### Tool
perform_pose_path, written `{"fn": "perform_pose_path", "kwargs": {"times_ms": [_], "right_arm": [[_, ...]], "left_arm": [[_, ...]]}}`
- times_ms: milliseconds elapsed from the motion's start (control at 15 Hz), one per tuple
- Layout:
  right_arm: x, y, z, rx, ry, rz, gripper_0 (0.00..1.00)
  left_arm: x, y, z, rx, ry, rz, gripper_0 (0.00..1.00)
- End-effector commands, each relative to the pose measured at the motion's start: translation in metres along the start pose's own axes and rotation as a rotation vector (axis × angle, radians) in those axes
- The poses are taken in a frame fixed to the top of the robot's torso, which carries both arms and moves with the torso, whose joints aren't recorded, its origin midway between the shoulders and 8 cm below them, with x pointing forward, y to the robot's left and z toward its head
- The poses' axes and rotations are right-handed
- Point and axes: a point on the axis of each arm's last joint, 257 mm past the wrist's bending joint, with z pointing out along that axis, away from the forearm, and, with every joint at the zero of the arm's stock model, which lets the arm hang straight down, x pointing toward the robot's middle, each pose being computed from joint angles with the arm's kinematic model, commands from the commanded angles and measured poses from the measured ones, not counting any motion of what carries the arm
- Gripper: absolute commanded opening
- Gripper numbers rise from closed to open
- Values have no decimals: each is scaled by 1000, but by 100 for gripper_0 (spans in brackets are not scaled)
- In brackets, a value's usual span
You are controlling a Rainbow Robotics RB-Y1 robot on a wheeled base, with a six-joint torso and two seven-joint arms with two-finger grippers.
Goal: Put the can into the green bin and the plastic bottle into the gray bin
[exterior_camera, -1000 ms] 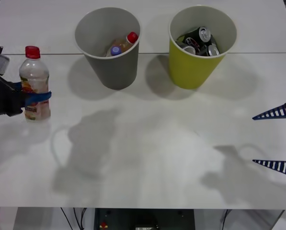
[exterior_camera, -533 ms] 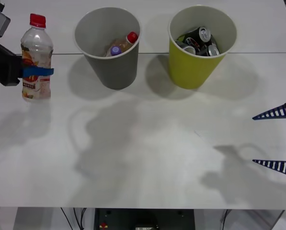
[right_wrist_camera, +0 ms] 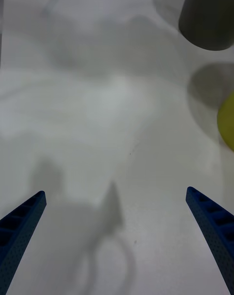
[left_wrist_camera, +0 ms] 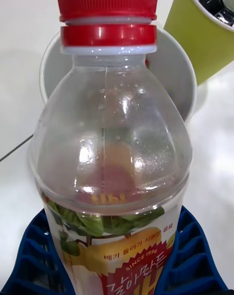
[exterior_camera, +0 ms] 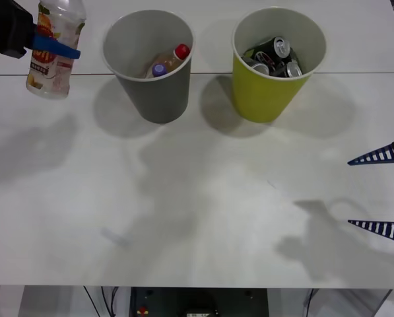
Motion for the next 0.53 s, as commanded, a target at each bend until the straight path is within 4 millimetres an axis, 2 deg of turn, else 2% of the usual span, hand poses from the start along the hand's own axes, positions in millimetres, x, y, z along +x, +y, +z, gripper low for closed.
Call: {"fn": "perform_pose_path", "kwargs": {"times_ms": [67,267,533], "right_arm": [[0,0,0,0,0,0,100],[0,0,0,0,0,0,100],[0,0,0,0,0,0,100]], "left_arm": [[-29,9,7,12,32,24,0],[-66,9,17,8,60,33,0],[-119,-1,44,-2,66,20,0]]}}
